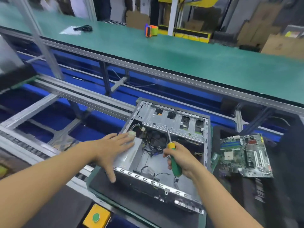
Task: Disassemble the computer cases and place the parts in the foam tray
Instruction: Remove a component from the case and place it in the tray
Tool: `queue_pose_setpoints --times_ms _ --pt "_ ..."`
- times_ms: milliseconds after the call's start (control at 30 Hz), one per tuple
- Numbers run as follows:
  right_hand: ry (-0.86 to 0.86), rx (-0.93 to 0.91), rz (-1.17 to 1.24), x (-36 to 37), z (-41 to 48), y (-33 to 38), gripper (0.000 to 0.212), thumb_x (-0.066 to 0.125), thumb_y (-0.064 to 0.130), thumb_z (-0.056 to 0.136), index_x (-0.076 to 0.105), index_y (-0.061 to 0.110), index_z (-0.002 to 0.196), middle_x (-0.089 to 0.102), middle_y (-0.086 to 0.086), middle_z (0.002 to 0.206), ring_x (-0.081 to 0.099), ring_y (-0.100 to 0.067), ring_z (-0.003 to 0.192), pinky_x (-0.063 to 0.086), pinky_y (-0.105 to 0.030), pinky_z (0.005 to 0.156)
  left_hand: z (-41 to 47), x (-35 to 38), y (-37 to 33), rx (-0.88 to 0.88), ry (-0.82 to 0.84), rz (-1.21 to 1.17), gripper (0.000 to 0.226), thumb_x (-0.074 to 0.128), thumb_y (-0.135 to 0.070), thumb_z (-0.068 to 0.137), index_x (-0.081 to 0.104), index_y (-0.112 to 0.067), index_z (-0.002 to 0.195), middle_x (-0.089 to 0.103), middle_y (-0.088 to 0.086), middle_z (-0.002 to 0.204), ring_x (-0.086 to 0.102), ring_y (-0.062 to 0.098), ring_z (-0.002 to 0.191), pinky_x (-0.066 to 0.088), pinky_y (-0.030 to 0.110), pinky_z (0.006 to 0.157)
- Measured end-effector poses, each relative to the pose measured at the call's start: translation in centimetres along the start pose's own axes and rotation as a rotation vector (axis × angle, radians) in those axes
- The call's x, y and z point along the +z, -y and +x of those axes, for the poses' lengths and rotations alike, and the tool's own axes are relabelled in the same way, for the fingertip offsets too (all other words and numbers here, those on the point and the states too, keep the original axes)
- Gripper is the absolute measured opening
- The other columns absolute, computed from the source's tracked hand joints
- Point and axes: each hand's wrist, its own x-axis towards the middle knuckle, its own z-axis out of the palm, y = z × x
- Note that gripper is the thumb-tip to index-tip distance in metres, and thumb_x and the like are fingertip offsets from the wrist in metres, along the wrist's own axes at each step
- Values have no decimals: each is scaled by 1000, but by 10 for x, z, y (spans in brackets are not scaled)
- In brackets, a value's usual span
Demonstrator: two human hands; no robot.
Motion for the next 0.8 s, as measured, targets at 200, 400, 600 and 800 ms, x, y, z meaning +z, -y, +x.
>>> queue_pose_setpoints --times_ms 200,400,600,800 --pt "26 36 13 17 28 -25 3 57 9 93 56 8 96 64 -9 76 48 -17 49 45 -30 48 0 38 -18 -73 -213 126 126 67 -60 80 -27 -18 153 -39 1 157 -37 23 144 -16 38 121" --pt "-1 32 -88 14 33 -48 4 57 12 95 60 10 97 65 -6 75 51 -17 48 46 -30 51 -6 47 -14 -18 -228 184 114 58 -54 88 -29 -17 152 -40 4 156 -40 26 142 -20 42 119" --pt "-11 87 -279 18 33 -52 8 54 18 94 54 10 93 64 -3 73 50 -15 51 46 -29 50 -6 54 -14 -59 -286 266 112 61 -32 84 -26 -15 153 -25 12 163 -28 33 148 -8 49 122" --pt "-160 151 -541 9 42 -57 9 44 15 97 49 10 102 62 -16 102 53 -26 86 42 -34 77 2 65 -17 -99 -371 255 100 47 -27 86 -28 -13 151 -21 12 164 -28 31 148 -11 48 122"
